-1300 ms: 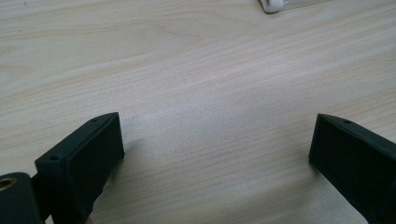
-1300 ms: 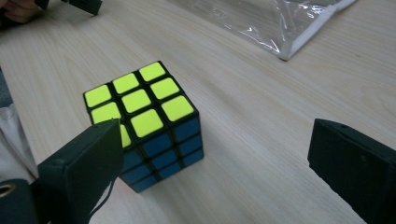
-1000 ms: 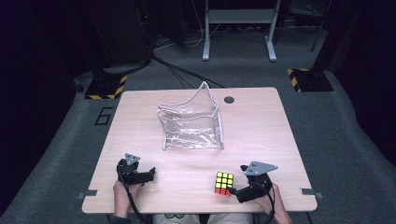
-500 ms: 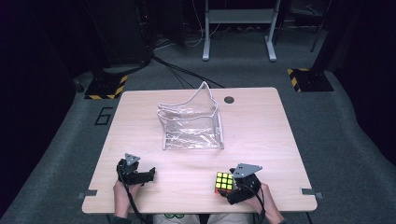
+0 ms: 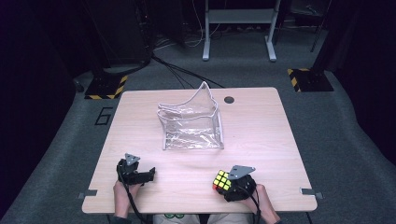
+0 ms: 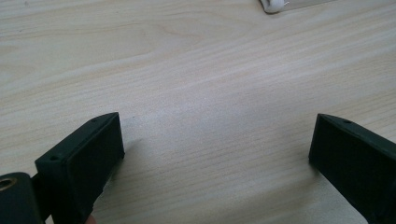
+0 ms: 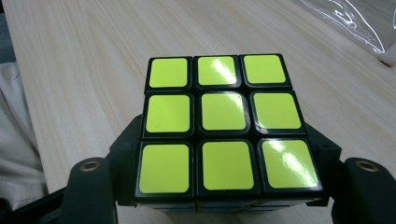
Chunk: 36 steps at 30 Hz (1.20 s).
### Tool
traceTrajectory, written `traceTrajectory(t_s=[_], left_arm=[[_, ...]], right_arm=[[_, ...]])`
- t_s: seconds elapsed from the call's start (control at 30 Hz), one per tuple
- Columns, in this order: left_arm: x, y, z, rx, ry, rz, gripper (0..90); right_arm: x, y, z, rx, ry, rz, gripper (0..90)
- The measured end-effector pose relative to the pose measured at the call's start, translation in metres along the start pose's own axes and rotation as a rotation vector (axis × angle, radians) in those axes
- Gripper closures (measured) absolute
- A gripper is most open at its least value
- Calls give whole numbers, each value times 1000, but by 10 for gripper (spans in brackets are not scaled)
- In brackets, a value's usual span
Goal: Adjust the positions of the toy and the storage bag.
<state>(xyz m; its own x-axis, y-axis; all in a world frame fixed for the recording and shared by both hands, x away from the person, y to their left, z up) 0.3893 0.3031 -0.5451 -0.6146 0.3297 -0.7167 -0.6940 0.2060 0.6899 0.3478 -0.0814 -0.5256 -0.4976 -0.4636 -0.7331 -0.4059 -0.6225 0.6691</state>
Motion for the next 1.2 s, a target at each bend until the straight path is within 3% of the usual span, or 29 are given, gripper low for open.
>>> traceTrajectory(t_s=[0.37,0.6,1.2], left_arm=[[0,0,0,0,0,0,32],[0,0,0,0,0,0,32],[0,0,0,0,0,0,32]], right_arm=[[-12,-7,8,9,14,-29,334],[-28,-22,12,-6,32,-25,334],[-49,-54,4,-12,30,-10,335]])
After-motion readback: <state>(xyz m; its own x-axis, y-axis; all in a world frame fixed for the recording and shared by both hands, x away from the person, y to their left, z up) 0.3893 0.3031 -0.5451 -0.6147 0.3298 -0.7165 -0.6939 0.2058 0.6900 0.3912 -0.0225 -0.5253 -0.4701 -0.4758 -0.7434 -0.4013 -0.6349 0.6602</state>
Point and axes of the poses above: each handheld gripper's, and its own axes: y roughly backward along the jaws, x roughly out of its underside, z roughly to its left, the point moved 2 cm from there along -y, roughly forward along the jaws, and after that the axes turned 9 degrees about -y, right-handed, at the moved point
